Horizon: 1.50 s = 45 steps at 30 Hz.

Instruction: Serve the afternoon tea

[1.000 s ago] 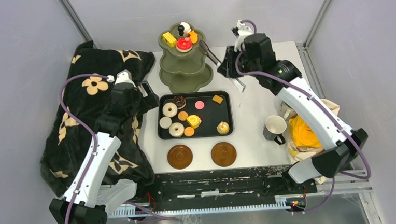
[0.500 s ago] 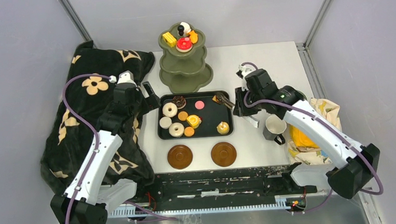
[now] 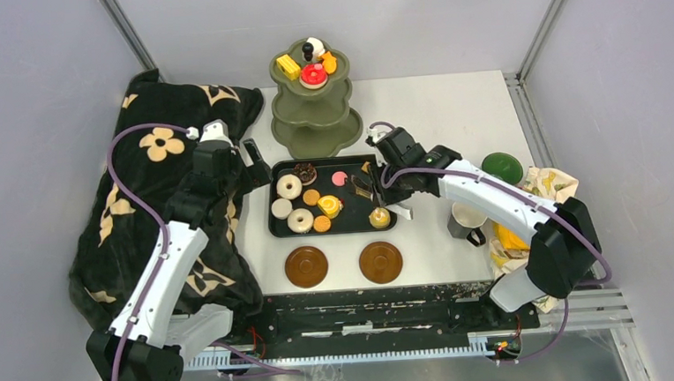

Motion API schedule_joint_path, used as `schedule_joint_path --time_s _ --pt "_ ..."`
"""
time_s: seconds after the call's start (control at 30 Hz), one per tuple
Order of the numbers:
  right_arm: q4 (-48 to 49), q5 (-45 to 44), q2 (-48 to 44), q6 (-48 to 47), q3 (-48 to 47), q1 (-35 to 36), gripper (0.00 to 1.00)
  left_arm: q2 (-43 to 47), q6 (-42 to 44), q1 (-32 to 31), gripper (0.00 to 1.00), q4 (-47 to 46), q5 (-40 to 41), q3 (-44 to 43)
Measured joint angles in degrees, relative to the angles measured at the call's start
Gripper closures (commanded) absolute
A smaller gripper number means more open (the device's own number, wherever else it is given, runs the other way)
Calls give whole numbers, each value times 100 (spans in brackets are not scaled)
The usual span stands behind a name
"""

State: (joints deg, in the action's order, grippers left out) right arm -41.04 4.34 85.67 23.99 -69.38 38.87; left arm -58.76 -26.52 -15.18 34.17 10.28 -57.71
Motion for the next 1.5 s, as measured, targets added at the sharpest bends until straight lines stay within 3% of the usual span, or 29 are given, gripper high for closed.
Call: schedule_joint_path --time_s 0.4,0.97,1.17,1.37,1.5 --pt "1047 -476 444 -293 245 195 51 -197 22 0 1 -79 4 -9" --pt "1182 -890 935 -581 201 354 51 -459 22 11 1 -173 7 -85" --pt "1178 -957 1040 -680 90 459 54 -461 22 37 1 -175 7 -85" --pt "1174 -964 1082 -734 48 507 67 -461 22 48 1 -175 7 -85" --pt "1174 -1003 1080 -732 44 518 70 -461 22 59 1 -175 7 -85"
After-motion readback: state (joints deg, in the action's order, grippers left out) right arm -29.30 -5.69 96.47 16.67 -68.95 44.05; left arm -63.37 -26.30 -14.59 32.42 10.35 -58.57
